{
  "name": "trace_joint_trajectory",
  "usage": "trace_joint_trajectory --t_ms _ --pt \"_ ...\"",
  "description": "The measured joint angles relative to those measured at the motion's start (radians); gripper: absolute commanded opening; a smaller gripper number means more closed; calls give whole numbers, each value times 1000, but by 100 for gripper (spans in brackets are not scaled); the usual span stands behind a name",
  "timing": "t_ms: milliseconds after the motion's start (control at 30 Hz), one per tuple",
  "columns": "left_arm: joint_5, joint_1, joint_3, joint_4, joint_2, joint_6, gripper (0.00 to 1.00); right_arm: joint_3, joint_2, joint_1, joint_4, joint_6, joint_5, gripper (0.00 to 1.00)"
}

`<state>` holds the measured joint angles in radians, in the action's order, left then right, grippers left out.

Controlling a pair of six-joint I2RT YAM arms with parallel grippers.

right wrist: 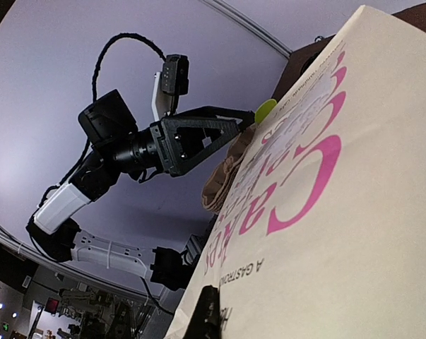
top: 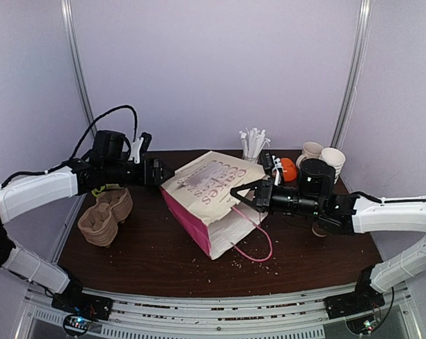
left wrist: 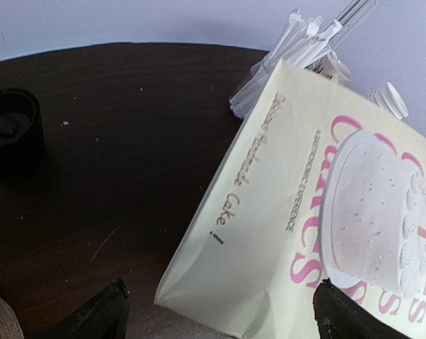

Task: Pack the takeout coffee

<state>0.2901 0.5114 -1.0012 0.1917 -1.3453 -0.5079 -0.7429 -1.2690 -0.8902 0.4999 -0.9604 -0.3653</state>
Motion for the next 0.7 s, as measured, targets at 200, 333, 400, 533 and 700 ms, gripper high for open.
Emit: trace_joint_trajectory --t_ms 200,333,400,533,700 --pt "44 -2 82 -14 -54 -38 86 74 2 12 -8 23 -16 0" --pt "83 -2 107 -44 -114 -61 83 153 2 19 17 22 -27 0" --pt "101 -2 112 -69 -152 -71 79 194 2 23 32 21 -33 0" --pt "142 -2 119 -124 -224 -92 68 245 2 30 66 16 -45 0" --pt "188 -2 122 -179 -259 -108 55 264 2 40 93 14 -54 0"
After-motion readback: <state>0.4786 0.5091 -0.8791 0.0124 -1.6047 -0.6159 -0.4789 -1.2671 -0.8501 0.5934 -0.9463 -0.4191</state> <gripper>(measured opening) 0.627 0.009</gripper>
